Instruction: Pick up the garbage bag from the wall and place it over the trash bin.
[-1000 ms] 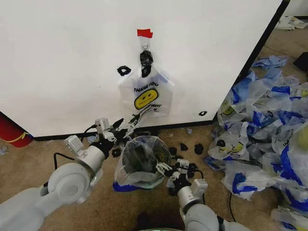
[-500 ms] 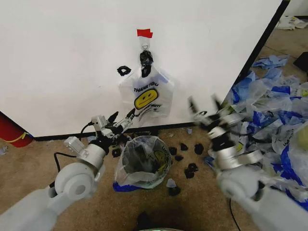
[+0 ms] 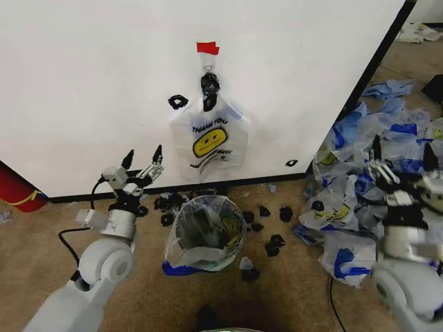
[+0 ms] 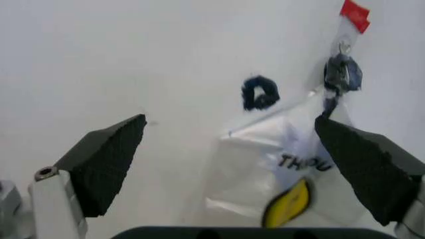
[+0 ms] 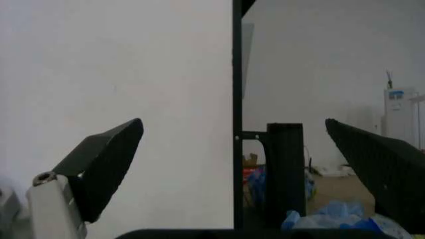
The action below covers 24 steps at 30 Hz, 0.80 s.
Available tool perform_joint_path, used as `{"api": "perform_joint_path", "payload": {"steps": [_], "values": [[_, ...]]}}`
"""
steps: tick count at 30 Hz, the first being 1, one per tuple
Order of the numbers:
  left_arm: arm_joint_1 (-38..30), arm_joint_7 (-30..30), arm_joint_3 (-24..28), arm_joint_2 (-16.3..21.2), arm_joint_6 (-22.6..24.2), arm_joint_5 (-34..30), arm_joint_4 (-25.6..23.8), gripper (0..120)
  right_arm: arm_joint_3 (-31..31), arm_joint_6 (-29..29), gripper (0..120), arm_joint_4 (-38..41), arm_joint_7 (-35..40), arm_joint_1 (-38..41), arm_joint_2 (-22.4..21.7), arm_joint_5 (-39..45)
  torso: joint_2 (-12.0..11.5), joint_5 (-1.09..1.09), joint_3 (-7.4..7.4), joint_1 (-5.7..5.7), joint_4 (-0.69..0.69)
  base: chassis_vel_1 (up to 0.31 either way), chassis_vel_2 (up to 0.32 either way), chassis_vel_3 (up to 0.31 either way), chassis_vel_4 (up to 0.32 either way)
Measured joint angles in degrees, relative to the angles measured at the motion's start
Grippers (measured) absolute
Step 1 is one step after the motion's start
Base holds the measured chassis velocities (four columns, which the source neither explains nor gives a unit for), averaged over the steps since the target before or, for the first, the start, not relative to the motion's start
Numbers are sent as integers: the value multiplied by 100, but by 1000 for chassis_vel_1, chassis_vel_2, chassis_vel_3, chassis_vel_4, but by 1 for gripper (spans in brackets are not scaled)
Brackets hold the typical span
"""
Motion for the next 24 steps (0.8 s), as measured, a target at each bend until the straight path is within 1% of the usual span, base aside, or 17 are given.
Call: {"api": "perform_joint_path", "payload": {"steps": [1,2,5,7,8,12,14,15,17,20,24], "values": [[84,151,-159,-170,-97,229,39,100,-15,65,100,54,-156,-152,149,-163,0,0,0,0,0,0,0,0,0],[84,151,-159,-170,-97,229,39,100,-15,65,100,54,-156,-152,149,-163,0,0,0,0,0,0,0,0,0],[293,310,-407,-398,-255,542,68,100,-273,175,100,132,-351,-361,415,-520,0,2,0,0,2,0,0,0,0],[400,363,-589,-489,-372,671,97,100,-509,193,100,140,-384,-418,567,-754,0,1,0,0,2,0,0,0,0],[400,363,-589,-489,-372,671,97,100,-509,193,100,140,-384,-418,567,-754,0,1,0,0,2,0,0,0,0],[553,458,-935,-604,-519,827,110,100,-863,171,100,22,-387,-433,805,-1088,0,2,1,0,2,0,0,0,0],[587,459,-990,-621,-542,827,99,100,-924,164,100,-50,-376,-382,844,-1096,0,1,1,0,0,0,0,0,0],[615,497,-1115,-679,-589,862,99,100,-982,154,100,-187,-371,-252,875,-1080,0,3,1,0,0,0,0,0,0],[643,523,-1210,-750,-603,883,82,100,-1016,106,100,-260,-368,-114,867,-1004,0,2,1,0,0,0,0,0,0],[677,529,-1242,-801,-603,910,37,100,-1027,62,100,-360,-367,57,837,-938,0,1,1,0,0,0,0,0,0],[763,567,-1290,-922,-604,1002,-41,100,-1105,52,100,-602,-377,502,797,-713,0,3,2,0,1,0,0,0,0]]}}
